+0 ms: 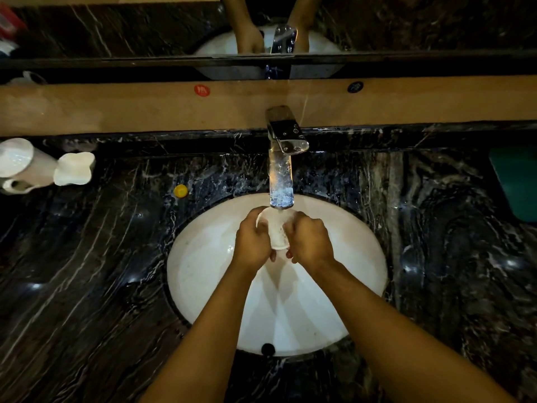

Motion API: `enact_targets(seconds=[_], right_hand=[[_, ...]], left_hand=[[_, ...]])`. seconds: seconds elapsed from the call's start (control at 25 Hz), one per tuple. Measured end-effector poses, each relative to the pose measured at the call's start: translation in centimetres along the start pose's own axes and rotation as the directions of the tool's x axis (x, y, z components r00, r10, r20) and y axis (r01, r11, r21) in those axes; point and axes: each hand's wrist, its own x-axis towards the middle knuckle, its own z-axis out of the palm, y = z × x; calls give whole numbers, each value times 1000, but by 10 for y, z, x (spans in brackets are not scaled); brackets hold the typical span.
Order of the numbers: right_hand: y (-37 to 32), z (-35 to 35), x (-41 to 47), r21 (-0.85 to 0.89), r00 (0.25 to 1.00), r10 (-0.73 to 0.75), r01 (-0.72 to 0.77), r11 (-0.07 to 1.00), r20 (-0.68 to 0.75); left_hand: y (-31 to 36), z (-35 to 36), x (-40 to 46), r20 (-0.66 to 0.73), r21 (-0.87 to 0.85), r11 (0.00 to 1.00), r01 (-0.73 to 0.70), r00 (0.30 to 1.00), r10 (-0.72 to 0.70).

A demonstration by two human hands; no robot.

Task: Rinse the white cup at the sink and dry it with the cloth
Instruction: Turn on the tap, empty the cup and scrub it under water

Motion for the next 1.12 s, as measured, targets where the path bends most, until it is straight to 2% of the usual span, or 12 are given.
enact_targets(seconds=[0.12, 0.2, 0.28, 0.36, 0.48, 0.56, 0.72, 0.84, 0.92, 1.0, 1.04, 1.12], right_hand=[[1, -12, 9, -189, 995, -36, 53, 981, 92], [-2, -17, 11, -174, 990, -53, 75, 982, 128], [-7, -17, 6, 34, 987, -80, 76, 997, 142], [-10, -14, -1, 279, 985, -80, 34, 960, 152], [-12, -6, -7, 474, 989, -38, -35, 880, 143], [-14, -3, -6, 448, 993, -37, -16, 894, 111], [-15, -5, 3, 157, 993, -113, 105, 982, 39], [-19, -9, 7, 238, 992, -96, 74, 968, 80], [-19, -12, 8, 304, 996, -78, 60, 951, 46], [-19, -10, 3, 377, 996, -81, 93, 922, -49], [-19, -7, -1, 408, 990, -90, 126, 904, -108], [-20, 2, -6, 477, 979, -57, 146, 867, -198]], left_hand=[[2, -5, -4, 147, -84, 994, 70, 987, -57], [3, -3, -4, 112, -104, 992, 77, 992, -65], [2, 2, -1, -57, -141, 986, 88, 994, -97], [2, 6, 3, -223, -226, 961, 158, 952, -209], [-4, 10, 2, -249, -295, 941, 165, 938, -242], [-8, 10, 0, -229, -260, 956, 137, 953, -199], [-5, 8, -3, -192, -214, 973, 85, 973, -127], [0, 5, -2, -105, -224, 967, 126, 983, -152], [1, 8, 0, -82, -288, 942, 171, 976, -202], [1, 17, 1, -114, -429, 877, 215, 951, -288], [1, 23, 3, -119, -549, 803, 232, 929, -350], [4, 34, 7, -56, -774, 587, 239, 897, -438]])
